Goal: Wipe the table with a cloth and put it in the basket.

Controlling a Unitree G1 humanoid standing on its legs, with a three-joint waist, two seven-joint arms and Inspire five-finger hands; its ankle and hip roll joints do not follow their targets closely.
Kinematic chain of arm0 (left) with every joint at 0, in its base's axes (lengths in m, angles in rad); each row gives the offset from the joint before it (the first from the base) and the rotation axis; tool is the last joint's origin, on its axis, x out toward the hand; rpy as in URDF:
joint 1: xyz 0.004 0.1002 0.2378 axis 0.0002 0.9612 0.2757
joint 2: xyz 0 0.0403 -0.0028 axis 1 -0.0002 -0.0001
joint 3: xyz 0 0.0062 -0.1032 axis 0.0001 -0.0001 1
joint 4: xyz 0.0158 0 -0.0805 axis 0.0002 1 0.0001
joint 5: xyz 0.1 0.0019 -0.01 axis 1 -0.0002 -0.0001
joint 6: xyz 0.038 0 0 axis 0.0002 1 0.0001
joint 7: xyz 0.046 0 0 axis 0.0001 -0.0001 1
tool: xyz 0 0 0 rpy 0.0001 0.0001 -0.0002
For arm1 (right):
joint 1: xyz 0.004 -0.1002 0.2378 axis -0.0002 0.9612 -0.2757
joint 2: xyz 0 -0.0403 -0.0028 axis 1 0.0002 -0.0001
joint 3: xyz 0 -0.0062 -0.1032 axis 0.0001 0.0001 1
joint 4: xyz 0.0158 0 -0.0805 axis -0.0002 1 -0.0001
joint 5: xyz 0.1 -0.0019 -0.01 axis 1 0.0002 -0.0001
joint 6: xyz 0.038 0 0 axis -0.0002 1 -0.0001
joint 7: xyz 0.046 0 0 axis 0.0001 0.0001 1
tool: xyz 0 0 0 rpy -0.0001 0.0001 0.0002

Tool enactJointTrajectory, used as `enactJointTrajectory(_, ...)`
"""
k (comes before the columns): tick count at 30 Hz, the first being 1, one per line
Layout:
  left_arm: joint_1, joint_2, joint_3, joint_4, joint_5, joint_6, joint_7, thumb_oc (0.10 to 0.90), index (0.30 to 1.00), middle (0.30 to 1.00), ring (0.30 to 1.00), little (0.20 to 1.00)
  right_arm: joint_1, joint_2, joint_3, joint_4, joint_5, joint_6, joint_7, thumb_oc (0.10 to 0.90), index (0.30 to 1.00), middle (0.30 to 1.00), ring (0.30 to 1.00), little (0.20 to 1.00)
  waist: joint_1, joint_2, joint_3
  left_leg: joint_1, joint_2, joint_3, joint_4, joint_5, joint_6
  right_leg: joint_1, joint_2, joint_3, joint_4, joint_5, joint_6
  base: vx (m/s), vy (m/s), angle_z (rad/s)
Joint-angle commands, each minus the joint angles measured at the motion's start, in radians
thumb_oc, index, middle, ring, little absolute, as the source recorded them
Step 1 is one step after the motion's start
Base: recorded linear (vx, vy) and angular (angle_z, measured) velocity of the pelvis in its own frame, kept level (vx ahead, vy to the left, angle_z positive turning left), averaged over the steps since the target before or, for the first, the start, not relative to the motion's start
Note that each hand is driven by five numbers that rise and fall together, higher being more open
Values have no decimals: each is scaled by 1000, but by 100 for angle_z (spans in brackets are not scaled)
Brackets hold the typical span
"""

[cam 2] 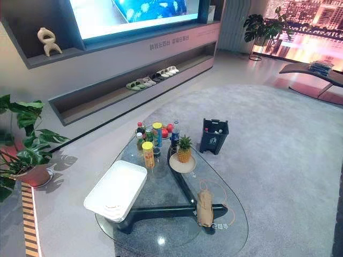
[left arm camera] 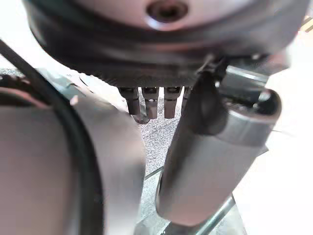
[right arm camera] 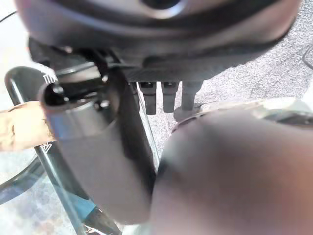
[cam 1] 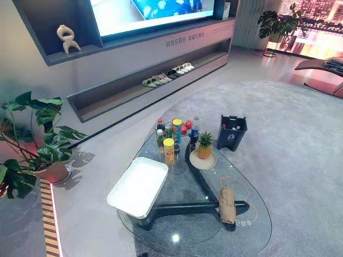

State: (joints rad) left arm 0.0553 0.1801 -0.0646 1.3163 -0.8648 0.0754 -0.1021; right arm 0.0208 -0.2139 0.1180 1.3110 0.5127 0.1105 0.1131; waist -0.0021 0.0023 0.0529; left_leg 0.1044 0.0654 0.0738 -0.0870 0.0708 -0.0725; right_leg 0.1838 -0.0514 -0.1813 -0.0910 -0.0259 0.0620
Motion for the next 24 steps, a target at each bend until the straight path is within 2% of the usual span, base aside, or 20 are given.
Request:
enactJointTrajectory(1,-73,-27,-10,68,27,3,-28,800,900,900,900,900,-43,22,19,84,0,10,0,800,900,900,900,900,14,-21,13,43,-58,6,8,-109,26,-37,-19,-3,12,25,35,23,185,29)
enactJointTrajectory(24,-73,-32,-7,69,10,1,-35,800,900,900,900,900,-54,15,20,121,-47,-36,7,800,900,900,900,900,19,-15,13,44,-63,5,7,-110,29,-35,-21,-7,9,27,35,0,0,0)
